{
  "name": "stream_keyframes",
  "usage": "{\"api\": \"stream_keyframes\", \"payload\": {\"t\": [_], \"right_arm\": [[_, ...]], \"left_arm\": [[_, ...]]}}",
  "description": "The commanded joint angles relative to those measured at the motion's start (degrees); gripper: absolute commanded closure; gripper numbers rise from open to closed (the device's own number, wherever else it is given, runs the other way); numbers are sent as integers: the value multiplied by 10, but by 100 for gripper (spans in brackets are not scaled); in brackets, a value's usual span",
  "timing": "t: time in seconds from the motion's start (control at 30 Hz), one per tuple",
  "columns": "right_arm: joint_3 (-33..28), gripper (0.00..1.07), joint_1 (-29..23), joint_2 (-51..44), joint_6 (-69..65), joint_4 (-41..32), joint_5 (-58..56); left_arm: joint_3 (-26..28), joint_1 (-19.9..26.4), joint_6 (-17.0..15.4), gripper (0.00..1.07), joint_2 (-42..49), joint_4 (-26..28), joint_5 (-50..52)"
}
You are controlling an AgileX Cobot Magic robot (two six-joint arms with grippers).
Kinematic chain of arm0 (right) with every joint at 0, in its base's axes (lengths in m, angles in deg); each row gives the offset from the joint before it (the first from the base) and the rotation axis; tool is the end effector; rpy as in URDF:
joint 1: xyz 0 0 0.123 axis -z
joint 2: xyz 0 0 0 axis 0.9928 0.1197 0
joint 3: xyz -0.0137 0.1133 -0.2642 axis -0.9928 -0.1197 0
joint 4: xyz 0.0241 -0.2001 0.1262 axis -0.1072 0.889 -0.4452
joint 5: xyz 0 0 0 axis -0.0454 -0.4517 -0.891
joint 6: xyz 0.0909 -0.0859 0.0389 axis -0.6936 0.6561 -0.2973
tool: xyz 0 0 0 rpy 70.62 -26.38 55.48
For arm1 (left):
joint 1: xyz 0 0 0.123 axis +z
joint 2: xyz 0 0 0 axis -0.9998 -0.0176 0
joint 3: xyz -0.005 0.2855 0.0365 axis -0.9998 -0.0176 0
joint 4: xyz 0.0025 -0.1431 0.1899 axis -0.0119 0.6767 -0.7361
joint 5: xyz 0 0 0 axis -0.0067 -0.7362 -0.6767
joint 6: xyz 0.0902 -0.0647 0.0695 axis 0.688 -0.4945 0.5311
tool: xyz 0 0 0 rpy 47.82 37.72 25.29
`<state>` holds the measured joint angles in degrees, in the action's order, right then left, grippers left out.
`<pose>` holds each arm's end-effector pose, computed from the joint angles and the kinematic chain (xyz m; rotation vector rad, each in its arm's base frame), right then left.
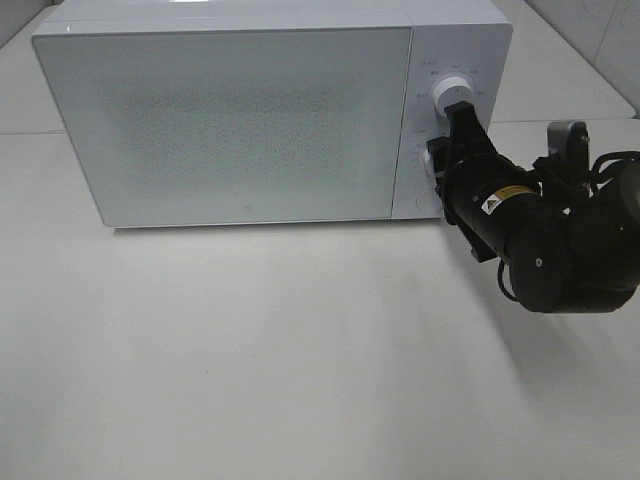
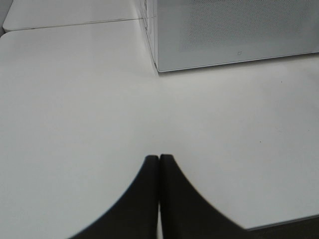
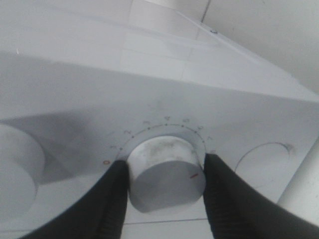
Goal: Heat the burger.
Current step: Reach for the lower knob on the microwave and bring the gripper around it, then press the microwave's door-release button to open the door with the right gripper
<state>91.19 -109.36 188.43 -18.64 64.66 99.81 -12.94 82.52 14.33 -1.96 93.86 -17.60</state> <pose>0.3531 0.1306 0.1294 1.0033 1.5696 1.0353 0.0172 -0.0119 0.2549 0.2100 2.0458 -0.1194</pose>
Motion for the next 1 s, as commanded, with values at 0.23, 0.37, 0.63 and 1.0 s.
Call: {"api": "stream_keyframes", "payload": {"t": [0.23, 0.37, 0.63, 1.0], "right_arm": [[19, 102, 3, -7, -150, 5, 114], [19, 88, 3, -7, -150, 5, 111], [16, 44, 3, -7, -111, -11, 112], [-36, 39, 3, -11, -93, 21, 115]], "left_arm": [[-1, 1, -2, 106, 1, 1, 7], [-1, 1, -2, 106, 1, 1, 7], [-1, 1, -2, 106, 1, 1, 7], [-1, 1, -2, 106, 1, 1, 7]]}}
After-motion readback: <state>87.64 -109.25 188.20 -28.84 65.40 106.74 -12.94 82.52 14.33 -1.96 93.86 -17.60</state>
